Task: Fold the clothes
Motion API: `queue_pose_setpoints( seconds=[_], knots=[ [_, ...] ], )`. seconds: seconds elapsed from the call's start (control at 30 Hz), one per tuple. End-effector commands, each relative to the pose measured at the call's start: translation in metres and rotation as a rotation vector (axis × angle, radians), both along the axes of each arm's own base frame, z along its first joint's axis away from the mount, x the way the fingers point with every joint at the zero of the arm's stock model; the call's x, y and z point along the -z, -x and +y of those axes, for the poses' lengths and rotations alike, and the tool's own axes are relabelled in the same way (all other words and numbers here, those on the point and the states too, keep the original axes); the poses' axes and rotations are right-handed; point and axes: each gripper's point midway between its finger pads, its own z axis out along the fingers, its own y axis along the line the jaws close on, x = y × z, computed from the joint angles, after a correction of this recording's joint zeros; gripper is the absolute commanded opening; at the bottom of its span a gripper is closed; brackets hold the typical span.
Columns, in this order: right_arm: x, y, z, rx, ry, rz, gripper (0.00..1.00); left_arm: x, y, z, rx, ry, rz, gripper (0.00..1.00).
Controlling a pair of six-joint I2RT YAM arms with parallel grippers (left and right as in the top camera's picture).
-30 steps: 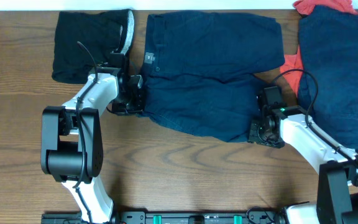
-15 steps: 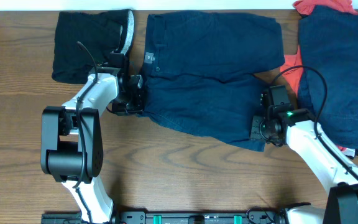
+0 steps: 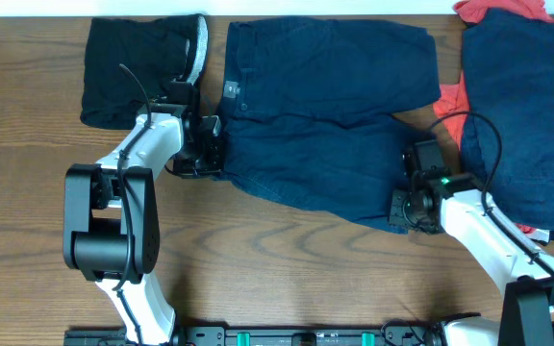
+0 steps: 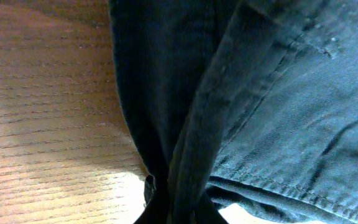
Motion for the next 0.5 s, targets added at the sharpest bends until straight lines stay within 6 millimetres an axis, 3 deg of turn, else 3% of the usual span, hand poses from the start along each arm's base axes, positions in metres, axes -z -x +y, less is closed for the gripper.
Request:
queue_pose_setpoints(
  seconds=[0.0, 0.07, 0.17, 0.3, 0.47],
  knots=[
    [0.010, 0.008, 0.001, 0.039, -0.025, 0.025, 0.49, -0.006, -0.001, 0.001, -0.004, -0.006, -0.019, 0.06],
    [0.011, 0.011, 0.001, 0.045, -0.025, 0.031, 0.44, -0.006, -0.001, 0.001, -0.004, -0.006, -0.021, 0.06],
    [0.012, 0.012, 0.001, 0.045, -0.024, 0.035, 0.29, -0.006, -0.001, 0.001, -0.004, -0.006, -0.022, 0.06],
    [0.014, 0.014, 0.004, 0.041, -0.042, 0.041, 0.24, -0.006, -0.001, 0.001, -0.004, -0.006, -0.021, 0.06],
    [0.023, 0.022, 0.005, 0.063, -0.050, 0.046, 0.07, -0.006, -0.001, 0.001, -0.004, -0.006, -0.021, 0.06]
  ],
)
